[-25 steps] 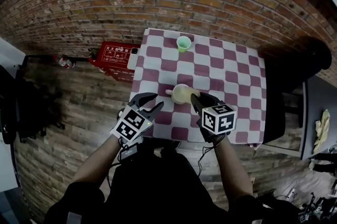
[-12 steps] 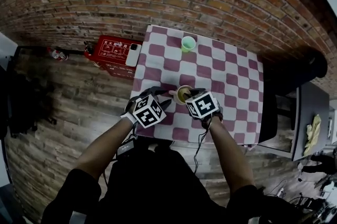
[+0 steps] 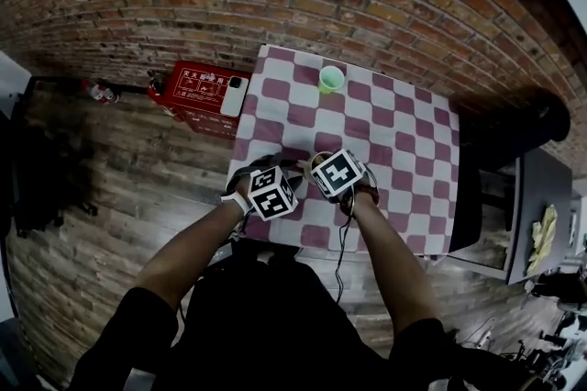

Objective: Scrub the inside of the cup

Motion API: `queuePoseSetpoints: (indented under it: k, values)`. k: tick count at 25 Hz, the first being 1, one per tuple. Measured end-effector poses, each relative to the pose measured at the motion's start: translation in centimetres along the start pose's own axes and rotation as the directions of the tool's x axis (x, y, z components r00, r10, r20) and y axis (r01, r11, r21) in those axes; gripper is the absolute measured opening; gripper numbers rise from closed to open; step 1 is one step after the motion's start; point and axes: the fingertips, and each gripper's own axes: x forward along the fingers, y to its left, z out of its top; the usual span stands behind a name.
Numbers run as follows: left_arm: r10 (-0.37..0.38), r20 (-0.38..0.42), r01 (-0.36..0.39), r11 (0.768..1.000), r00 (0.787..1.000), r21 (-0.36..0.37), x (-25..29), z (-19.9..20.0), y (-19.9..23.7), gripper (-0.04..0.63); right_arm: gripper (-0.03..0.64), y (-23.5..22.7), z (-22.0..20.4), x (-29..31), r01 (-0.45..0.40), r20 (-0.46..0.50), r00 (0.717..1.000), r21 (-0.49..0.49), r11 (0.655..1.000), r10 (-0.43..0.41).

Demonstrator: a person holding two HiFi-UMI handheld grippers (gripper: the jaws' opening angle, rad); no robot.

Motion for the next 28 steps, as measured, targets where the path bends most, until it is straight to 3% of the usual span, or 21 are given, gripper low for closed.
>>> queuePoseSetpoints:
  k: [5,10,13,17,19,23,28]
  values:
    - [-0.003,0.005,0.003,1.0,1.0,0.011,-0.1,0.4,-0.3,0.14,0.077,0.2,-0.1,-0.2,-0.047,0.01,0.999,0.012,0.999,0.047]
    - [-0.01,0.025,0.009,1.0,1.0,0.024,-0.7,0.8,-0.1,0.14,0.077,0.5,0.0,-3.2,-0.164,0.146,0.978,0.119,0.979,0.146]
    - [-0.012,0.034,0.011,1.0,0.999,0.016,-0.8,1.0,0.1,0.14,0.077,0.5,0.5,-6.1,-0.241,0.253,0.947,0.158,0.957,0.197]
    - [-0.015,0.038,0.015,1.0,0.999,0.005,-0.6,1.0,0.1,0.14,0.077,0.3,1.5,-10.4,-0.335,0.4,0.884,0.176,0.926,0.243]
    - [-0.015,0.039,0.015,1.0,0.999,0.003,-0.6,1.0,0.0,0.14,0.077,-0.7,1.3,-11.3,-0.279,0.399,0.896,0.165,0.946,0.195]
    - [-0.015,0.037,0.015,1.0,0.999,-0.006,-0.7,1.0,0.0,0.14,0.077,-1.6,0.6,-9.5,-0.105,0.265,0.96,0.029,0.994,0.094]
    - [-0.014,0.035,0.014,1.0,0.999,-0.005,-0.7,1.1,0.0,0.14,0.077,-0.1,0.8,-4.5,-0.061,0.121,0.989,-0.188,0.98,0.085]
